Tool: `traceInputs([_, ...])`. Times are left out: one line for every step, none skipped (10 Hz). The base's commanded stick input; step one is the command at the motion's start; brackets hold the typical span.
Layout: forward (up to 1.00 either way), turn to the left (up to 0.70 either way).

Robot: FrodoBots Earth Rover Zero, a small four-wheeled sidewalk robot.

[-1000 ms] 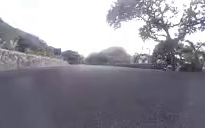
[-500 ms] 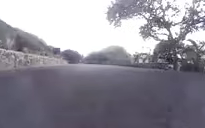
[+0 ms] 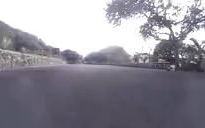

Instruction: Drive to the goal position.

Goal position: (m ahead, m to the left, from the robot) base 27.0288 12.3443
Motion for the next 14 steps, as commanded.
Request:
traceInputs([0.70,0.00])
traceInputs([0.70,0.00])
traceInputs([0.70,0.00])
traceInputs([0.70,0.00])
traceInputs([0.70,0.00])
traceInputs([0.70,0.00])
traceInputs([0.70,0.00])
traceInputs([0.70,0.00])
traceInputs([0.70,0.00])
traceInputs([0.70,0.00])
traceInputs([0.70,0.00])
traceInputs([0.70,0.00])
traceInputs([0.70,0.00])
traceInputs([0.70,0.00])
